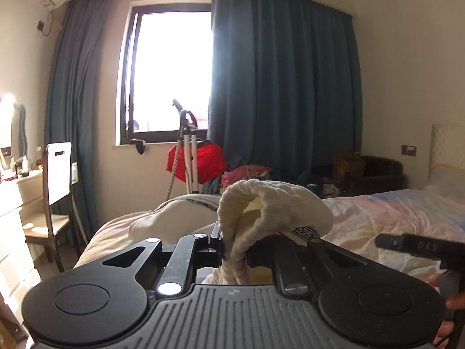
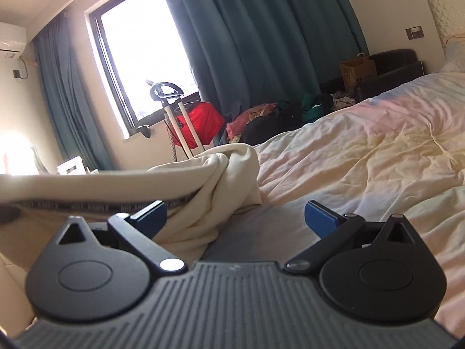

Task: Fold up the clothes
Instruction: 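Grasp the ribbed cuff of the cream sweatpants with the left tool, then lift the held cuff with the left tool and carry it across the pants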

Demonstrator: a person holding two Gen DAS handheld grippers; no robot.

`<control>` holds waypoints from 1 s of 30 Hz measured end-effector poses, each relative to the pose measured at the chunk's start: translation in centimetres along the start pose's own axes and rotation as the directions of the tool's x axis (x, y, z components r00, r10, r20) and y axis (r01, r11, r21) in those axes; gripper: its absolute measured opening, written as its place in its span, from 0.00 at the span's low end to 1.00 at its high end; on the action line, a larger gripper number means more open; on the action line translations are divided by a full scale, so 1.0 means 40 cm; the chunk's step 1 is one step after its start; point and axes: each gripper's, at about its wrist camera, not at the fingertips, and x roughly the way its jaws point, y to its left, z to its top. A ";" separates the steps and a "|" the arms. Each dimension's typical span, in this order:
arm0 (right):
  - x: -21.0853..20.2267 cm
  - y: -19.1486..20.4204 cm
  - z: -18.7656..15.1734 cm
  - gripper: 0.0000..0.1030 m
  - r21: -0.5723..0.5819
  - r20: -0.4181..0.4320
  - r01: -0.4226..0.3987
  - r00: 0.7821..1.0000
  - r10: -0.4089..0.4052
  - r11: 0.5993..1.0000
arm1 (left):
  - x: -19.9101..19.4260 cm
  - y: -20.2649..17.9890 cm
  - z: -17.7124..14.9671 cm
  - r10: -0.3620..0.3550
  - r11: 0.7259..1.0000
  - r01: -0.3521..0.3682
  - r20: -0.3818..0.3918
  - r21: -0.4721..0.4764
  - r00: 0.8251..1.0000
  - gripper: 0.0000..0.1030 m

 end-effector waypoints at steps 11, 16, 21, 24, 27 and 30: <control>0.100 0.071 -0.140 0.60 -0.081 -0.305 -0.068 0.951 0.041 0.994 | 0.070 0.289 -0.083 0.044 0.927 -0.143 -0.276 -0.347 0.960 0.25; 0.121 0.062 -0.169 0.37 -0.011 -0.354 -0.102 0.931 0.092 0.995 | 0.108 0.325 -0.095 -0.031 0.917 -0.109 -0.342 -0.385 0.939 0.50; 0.149 0.062 -0.186 0.37 0.080 -0.398 -0.143 0.903 0.163 0.987 | 0.177 0.251 -0.109 -0.052 0.960 -0.051 -0.354 -0.274 0.934 0.66; 0.160 0.069 -0.200 0.38 0.113 -0.416 -0.172 0.886 0.203 0.979 | 0.181 0.215 -0.120 -0.045 0.977 -0.027 -0.325 -0.213 0.945 0.57; 0.162 0.070 -0.204 0.38 0.137 -0.410 -0.188 0.883 0.228 0.973 | 0.191 0.257 -0.113 -0.120 0.933 0.013 -0.280 -0.359 0.952 0.17; 0.166 0.074 -0.203 0.38 0.148 -0.399 -0.204 0.883 0.247 0.968 | 0.185 0.344 -0.102 -0.167 0.806 0.041 -0.161 -0.591 0.973 0.16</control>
